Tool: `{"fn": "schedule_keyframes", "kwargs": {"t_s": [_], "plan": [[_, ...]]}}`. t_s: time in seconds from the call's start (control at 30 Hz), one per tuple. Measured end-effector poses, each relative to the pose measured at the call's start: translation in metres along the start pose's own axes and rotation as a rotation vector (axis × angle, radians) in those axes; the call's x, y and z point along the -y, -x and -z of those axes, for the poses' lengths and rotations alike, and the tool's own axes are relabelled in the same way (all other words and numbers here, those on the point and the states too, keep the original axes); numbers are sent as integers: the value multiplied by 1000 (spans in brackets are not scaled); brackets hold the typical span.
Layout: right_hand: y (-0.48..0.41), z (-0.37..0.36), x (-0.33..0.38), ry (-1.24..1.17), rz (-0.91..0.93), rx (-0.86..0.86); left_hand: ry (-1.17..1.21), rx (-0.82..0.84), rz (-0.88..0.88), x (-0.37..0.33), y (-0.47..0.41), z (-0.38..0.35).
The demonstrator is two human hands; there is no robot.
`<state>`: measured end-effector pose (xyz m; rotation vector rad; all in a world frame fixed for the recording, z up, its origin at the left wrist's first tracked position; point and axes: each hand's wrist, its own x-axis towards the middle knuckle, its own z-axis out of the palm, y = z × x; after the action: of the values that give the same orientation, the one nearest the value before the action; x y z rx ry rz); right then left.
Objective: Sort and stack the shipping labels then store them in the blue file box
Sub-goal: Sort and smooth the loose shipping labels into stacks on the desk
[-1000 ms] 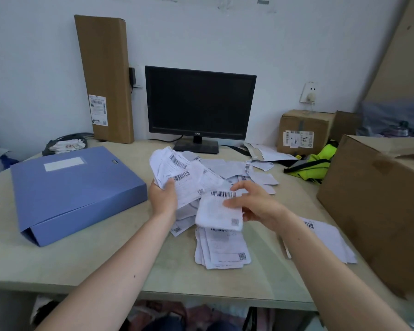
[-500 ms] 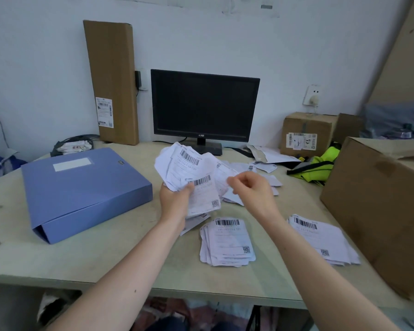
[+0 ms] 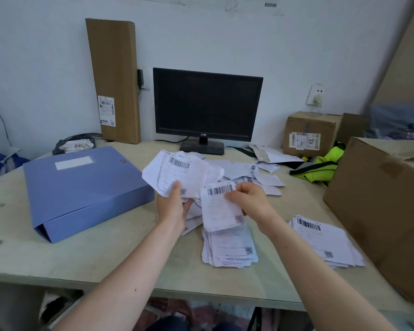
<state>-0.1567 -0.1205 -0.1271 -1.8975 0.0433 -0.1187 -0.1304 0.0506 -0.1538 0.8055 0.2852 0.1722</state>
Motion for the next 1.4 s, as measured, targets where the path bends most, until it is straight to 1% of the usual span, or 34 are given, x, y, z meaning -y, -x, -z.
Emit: {"fn": "schedule_keyframes", "kwargs": {"t_s": [0.07, 0.1, 0.17, 0.23, 0.27, 0.3, 0.33, 0.4, 0.43, 0.47, 0.53, 0.67, 0.77, 0.87, 0.97, 1.2, 1.3, 1.4], "plan": [[0, 8, -7, 57, -123, 75, 23, -19, -26, -2, -5, 3], [1, 10, -11, 122, -162, 93, 26, -21, -30, -3, -7, 5], [3, 14, -18, 316, -173, 93, 17, -4, -31, -1, -10, 6], [5, 16, -22, 528, -172, 133, -15, 21, -28, 2, -10, 6], [6, 16, -24, 580, -178, 139, -35, 30, -19, 4, -10, 5], [7, 16, -23, 533, -165, 102, -55, 41, -9, 5, -8, 4], [7, 15, -19, 393, -129, 25, -75, 53, 0, 6, -5, 3], [8, 15, -8, 40, -2, -150, -123, 90, 20, 8, 0, 1], [8, 15, -1, -82, 33, -194, -142, 112, 29, 9, 3, 0], [8, 16, 6, -168, 41, -197, -153, 133, 36, 10, 5, -1], [7, 16, 14, -264, -12, -115, -165, 178, 43, 11, 8, -3], [5, 9, 10, -345, -163, 183, -129, 264, 42, 10, 14, -8], [5, 4, 4, -447, -146, 262, -43, 290, 62, 10, 15, -9], [3, 0, 4, -492, -144, 236, 26, 272, 95, 12, 9, -8], [2, -6, 4, -430, -117, 181, 85, 286, 111, 13, 8, -9], [2, -6, 3, -442, -95, 18, 127, 289, 125, 9, 9, -10], [2, -3, 1, -457, -93, -2, 148, 285, 134, 8, 11, -9], [2, -2, 0, -462, -94, 8, 110, 291, 142, 10, 12, -9]]}}
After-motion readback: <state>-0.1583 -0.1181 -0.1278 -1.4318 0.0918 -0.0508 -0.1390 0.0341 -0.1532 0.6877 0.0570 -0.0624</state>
